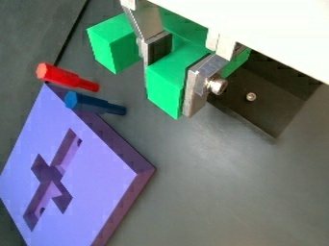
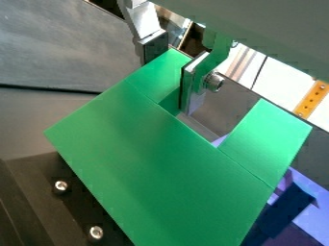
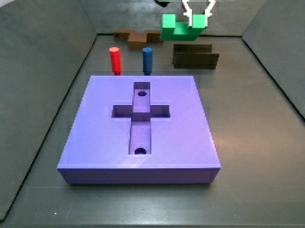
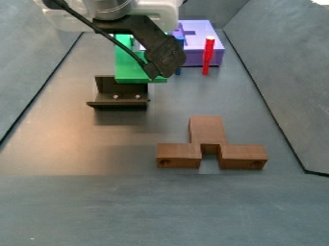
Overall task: Pick up the green object. Move up. Place the green object on the fixture. Regrasp the green object. Move to above the board. Insert the green object.
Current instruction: Place the green object on the fixture.
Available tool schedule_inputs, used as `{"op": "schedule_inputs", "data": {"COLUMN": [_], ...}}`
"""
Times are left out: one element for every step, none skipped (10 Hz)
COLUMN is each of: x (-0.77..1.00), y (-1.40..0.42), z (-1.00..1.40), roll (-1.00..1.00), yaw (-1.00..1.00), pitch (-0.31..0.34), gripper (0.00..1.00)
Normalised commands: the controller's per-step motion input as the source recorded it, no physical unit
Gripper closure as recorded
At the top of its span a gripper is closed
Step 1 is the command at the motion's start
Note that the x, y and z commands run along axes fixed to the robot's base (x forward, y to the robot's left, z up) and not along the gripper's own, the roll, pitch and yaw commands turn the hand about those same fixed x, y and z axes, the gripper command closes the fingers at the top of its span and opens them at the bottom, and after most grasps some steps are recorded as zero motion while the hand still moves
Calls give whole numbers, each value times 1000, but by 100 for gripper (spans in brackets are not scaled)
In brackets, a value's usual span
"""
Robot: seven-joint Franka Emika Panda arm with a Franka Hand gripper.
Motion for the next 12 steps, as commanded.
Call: {"op": "schedule_inputs", "data": {"x": [837, 957, 1000, 1000, 1000, 977, 763, 303, 166, 377, 346, 189], "y": [-6, -6, -14, -9, 0, 0, 0, 0, 0, 3, 80, 71], "z": [0, -60, -183, -229, -226, -169, -111, -89, -111, -169, -217, -294], "roll": [-137, -134, -43, 0, 94, 0, 0, 0, 0, 0, -40, 0], "yaw": [0, 0, 0, 0, 0, -34, -129, 0, 0, -83, -243, -266], "pitch": [-189, -229, -211, -83, 191, 346, 329, 117, 71, 194, 169, 103], "gripper": [100, 100, 100, 100, 100, 100, 100, 100, 100, 100, 100, 100]}}
